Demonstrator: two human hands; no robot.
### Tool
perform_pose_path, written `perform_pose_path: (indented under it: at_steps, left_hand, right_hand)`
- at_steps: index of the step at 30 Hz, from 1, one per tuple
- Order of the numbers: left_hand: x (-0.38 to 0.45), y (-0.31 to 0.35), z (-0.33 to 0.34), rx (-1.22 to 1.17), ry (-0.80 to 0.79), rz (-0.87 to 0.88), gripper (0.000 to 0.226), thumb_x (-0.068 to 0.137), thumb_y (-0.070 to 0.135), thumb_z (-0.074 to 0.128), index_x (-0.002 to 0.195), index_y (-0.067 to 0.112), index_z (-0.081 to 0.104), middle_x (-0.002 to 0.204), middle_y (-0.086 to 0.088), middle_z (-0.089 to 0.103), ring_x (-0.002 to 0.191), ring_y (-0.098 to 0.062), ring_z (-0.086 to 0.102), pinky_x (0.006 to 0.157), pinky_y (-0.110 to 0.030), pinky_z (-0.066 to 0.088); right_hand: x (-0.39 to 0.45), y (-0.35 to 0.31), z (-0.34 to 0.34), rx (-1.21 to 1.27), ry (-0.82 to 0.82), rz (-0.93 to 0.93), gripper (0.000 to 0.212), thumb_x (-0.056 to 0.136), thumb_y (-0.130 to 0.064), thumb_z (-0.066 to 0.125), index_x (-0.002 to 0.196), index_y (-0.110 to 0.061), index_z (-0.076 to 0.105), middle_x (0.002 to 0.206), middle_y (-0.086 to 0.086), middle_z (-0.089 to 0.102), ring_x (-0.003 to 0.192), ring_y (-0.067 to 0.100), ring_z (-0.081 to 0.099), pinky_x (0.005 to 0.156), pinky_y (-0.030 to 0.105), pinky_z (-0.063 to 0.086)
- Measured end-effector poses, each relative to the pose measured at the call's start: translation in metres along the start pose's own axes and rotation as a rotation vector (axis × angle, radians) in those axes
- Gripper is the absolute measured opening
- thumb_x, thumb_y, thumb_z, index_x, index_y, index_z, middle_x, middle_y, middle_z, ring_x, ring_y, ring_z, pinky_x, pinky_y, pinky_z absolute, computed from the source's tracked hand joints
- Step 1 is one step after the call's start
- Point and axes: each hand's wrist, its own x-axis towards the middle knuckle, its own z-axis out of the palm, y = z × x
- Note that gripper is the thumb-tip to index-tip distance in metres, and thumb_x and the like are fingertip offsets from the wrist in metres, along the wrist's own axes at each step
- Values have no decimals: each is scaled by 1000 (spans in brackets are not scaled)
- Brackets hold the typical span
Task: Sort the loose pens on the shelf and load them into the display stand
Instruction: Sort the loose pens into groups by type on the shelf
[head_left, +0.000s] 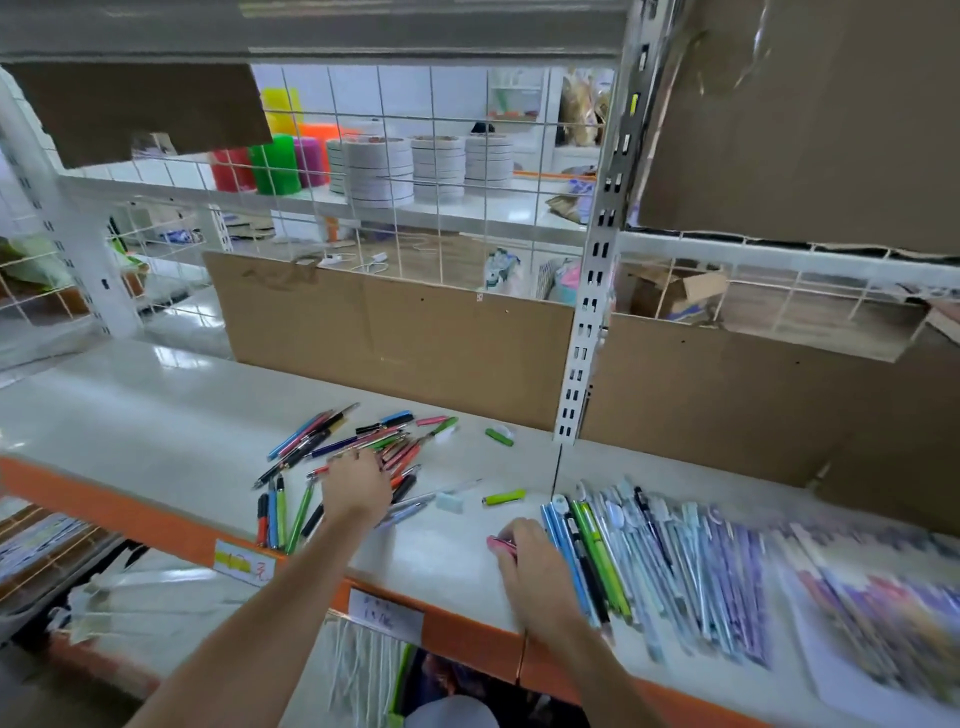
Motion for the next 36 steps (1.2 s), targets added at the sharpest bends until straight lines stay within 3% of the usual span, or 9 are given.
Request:
perform_pose_path:
  at_steps: [2,6,12,15,19,23,26,30,36]
  left_hand:
    - [0,3,-4,35,-41,-22,30,96,27,47,115,6,53,118,-12,56,109,-25,52,88,-35,46]
    - [1,3,-12,102,-127,-4,18,94,20,47,97,7,59,95,-7,61,82,-18,54,68,-28,48]
    - [-23,4,-8,57,65,44,27,97,15,35,118,7,51,116,-9,55,102,-20,53,86,-29,44]
    - [-34,6,-8,52,121,102,27,99,18,33,114,10,53,113,-5,56,96,-16,47,82,-26,41]
    - [-57,23,-9,-133,179,189,27,100,22,33,93,12,57,82,-5,59,76,-20,50,70,-33,39]
    - [-81,49,3,-453,29,309,19,100,19,40,87,13,53,72,-4,58,72,-20,55,67,-34,41]
    - [-96,58,7,-761,-147,331,19,95,3,48,78,9,55,69,1,49,63,-2,48,60,-15,35]
    - [-99,52,10,-882,-245,288,23,94,6,51,77,17,62,67,7,53,61,2,48,58,-14,34]
    - [-101,48,6,-933,-268,259,26,94,7,52,75,23,63,62,18,54,64,3,47,61,-14,32]
  right_hand:
    - [1,0,0,-3,4,6,17,101,-32,39,102,-17,48,110,-1,51,95,15,52,82,27,39]
    - [1,0,1,-23,-5,33,18,101,-32,38,103,-17,48,110,-1,52,92,14,51,80,26,39]
    - [11,-15,-12,-159,-15,178,34,104,-22,26,128,-5,43,128,11,53,114,25,54,90,30,44]
    - [20,-17,-21,-80,-91,265,14,99,-17,34,104,-10,45,119,17,57,110,30,56,85,30,44]
    - [18,-11,-35,-77,-80,315,11,96,-15,37,102,-10,45,118,18,57,109,31,56,82,30,42]
    - [7,8,-43,-28,4,303,20,98,-15,40,114,-3,45,105,15,62,88,25,60,65,27,40]
    - [-7,17,-52,394,68,290,5,94,-14,54,92,-9,52,78,3,61,60,13,54,50,22,42]
    - [-21,19,-62,919,72,314,11,91,1,52,92,-6,61,74,4,58,59,13,47,50,21,38]
    - [-31,18,-58,1095,144,293,13,92,1,51,95,-3,63,65,4,51,53,12,35,47,22,29]
